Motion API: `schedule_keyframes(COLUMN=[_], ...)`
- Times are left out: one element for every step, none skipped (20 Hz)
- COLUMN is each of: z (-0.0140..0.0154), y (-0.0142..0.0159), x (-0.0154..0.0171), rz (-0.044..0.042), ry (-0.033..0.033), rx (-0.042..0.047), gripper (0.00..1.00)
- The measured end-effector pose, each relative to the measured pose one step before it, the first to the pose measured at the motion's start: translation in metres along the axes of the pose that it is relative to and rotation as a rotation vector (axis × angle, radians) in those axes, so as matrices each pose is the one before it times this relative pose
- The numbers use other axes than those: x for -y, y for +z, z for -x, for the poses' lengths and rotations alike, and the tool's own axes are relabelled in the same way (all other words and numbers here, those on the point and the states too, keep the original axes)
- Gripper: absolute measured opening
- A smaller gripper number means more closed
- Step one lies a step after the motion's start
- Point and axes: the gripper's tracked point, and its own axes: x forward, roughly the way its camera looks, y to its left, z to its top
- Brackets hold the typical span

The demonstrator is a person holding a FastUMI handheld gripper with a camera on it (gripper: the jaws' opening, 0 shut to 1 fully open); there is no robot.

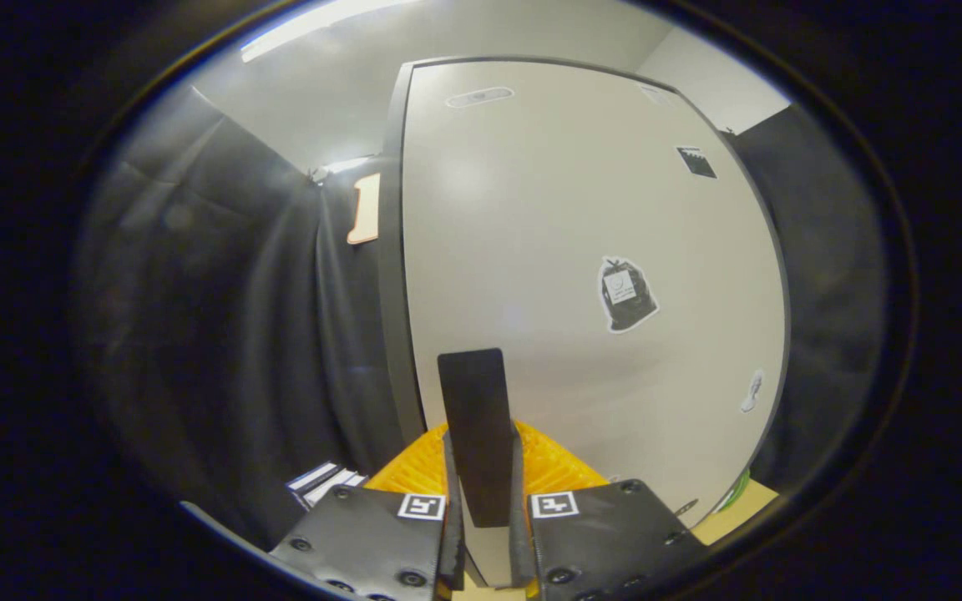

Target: Open the shoe cabinet door, grab the shoes and put them into the shoe cabinet, then close the shoe cabinet door.

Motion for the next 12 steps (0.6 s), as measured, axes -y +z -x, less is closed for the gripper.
schedule_keyframes(z=[0.0021,0.00333,0.00401,0.00447,0.00507,0.00559,0.00553,0.00531,0.00563,0.00502,0.00536,0.00655], y=[0.00017,0.00072,0.0007,0.001,-0.00011,0.00019,0.0004,0.00109,0.00057,0.00077,0.00088,0.00133], x=[0.00079,0.00058,0.00049,0.00034,0.00128,0.00041,0.00179,0.00201,0.0013,0.00137,0.00183,0.00236], rz=[-0.00039,-0.00004,0.00137,0.00318,0.00453,0.00309,0.00097,0.00007,0.00082,0.00208,0.00285,0.0011], ry=[0.00331,0.00164,-0.00019,-0.00148,-0.00138,-0.00144,-0.00181,-0.00272,-0.00243,-0.00117,-0.00015,-0.00102], rx=[0.00062,0.00291,0.00324,0.00346,0.00283,0.00238,0.00334,0.00329,0.00421,0.00372,0.00312,0.00333], gripper=[0.23,0.23,0.23,0.23,0.23,0.23,0.23,0.23,0.23,0.23,0.22,0.22])
